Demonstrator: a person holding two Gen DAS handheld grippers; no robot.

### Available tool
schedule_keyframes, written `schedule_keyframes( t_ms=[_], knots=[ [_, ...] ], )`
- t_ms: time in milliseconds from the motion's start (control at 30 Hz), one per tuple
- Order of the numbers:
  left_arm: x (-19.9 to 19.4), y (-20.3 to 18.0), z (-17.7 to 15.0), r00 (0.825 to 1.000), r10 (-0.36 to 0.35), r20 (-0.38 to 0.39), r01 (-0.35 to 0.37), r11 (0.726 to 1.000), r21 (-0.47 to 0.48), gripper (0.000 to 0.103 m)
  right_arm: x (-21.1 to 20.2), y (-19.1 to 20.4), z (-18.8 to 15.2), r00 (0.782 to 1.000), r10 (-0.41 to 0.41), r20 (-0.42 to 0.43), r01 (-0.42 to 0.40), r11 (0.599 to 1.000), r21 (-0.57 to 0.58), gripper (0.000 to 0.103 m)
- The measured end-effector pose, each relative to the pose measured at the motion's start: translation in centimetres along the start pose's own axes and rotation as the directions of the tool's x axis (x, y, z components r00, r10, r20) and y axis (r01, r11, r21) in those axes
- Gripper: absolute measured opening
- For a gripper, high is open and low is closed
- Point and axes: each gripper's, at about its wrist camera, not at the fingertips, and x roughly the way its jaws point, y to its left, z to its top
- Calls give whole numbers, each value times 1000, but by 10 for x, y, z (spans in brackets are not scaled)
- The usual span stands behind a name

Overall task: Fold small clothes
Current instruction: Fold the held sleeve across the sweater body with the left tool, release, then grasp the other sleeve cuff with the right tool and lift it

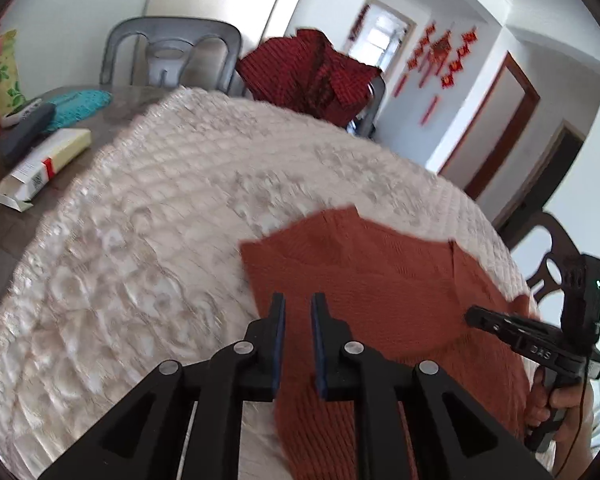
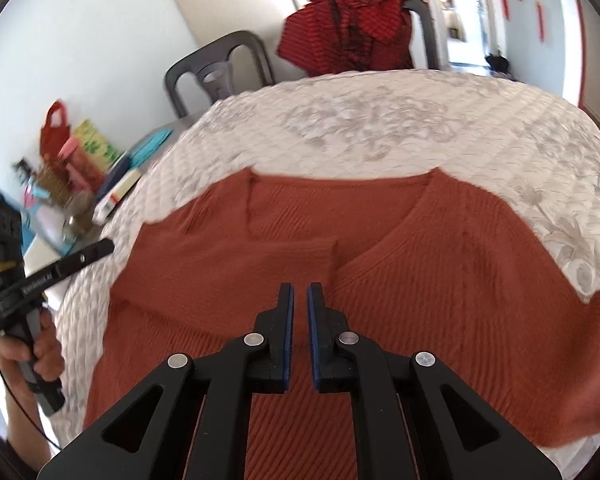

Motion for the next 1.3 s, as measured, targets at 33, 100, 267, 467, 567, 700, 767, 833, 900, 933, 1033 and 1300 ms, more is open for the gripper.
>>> schedule_keyframes(
  t_ms=[33, 100, 267, 467, 567, 700, 767, 833, 900, 933, 1033, 1300],
  knots=[
    [8, -3, -6, 999, 5, -32, -5, 1000, 15, 15, 6, 3, -4, 1000, -11, -23, 10, 1000, -20, 7],
    [19, -5, -17, 997, 46, -57, -44, 998, 47, 16, 14, 1, -10, 999, -16, -41, 16, 1000, -15, 7],
    [14, -6, -19, 997, 58, -53, -55, 997, 53, 22, 8, -2, -15, 999, -14, -32, 14, 1000, -15, 7],
    [0, -17, -24, 995, 96, -41, -93, 992, 83, 30, 2, -2, -23, 999, -34, -38, 33, 999, -22, 11],
    [-16, -23, -30, 996, 88, -35, -84, 992, 91, 35, -4, 0, -29, 998, -49, -36, 48, 999, -24, 11],
    [-34, -32, -43, 997, 74, -17, -72, 993, 94, 46, -19, 5, -41, 999, -44, -25, 43, 999, -30, 12],
    [-38, -35, -51, 997, 74, -25, -71, 992, 100, 46, -27, 6, -49, 999, -32, -21, 32, 999, -32, 12],
    [-39, -39, -59, 996, 86, -30, -82, 990, 114, 46, -33, 5, -59, 999, -41, -21, 40, 999, -28, 12],
    [-40, -43, -66, 995, 99, -31, -94, 987, 132, 46, -38, 3, -66, 998, -53, -23, 52, 998, -20, 12],
    [-40, -46, -68, 994, 104, -30, -99, 985, 142, 46, -42, 2, -70, 998, -61, -21, 60, 998, -17, 12],
    [-44, -53, -75, 993, 114, -24, -109, 981, 164, 46, -51, -1, -79, 997, -80, -17, 79, 997, -21, 14],
    [-48, -72, -77, 995, 99, -10, -95, 978, 187, 46, -70, -12, -93, 994, -107, 7, 107, 994, 4, 15]
  ],
)
